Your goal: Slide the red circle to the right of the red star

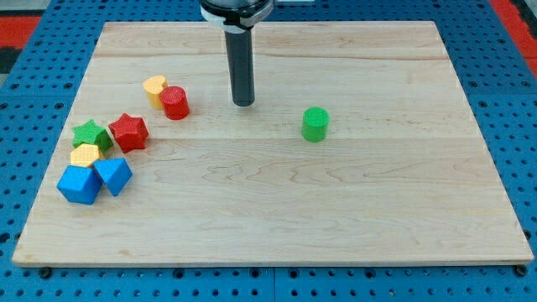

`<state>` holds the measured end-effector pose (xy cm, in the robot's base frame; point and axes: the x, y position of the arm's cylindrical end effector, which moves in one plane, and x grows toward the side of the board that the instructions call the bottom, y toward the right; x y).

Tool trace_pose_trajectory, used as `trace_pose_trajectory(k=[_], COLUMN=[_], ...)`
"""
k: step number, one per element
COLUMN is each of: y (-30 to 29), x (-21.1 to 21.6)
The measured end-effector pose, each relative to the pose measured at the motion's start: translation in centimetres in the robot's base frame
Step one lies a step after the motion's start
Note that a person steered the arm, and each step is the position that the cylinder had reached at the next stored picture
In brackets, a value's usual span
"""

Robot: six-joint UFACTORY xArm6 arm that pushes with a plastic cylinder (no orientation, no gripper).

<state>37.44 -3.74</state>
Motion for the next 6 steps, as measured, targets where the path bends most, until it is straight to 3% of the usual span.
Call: trace_pose_trajectory(k=[2,4,5,6], y=[-2.5,-8.3,-9.5,-10.2], x=[-3.8,-3.8,-3.6,0.4])
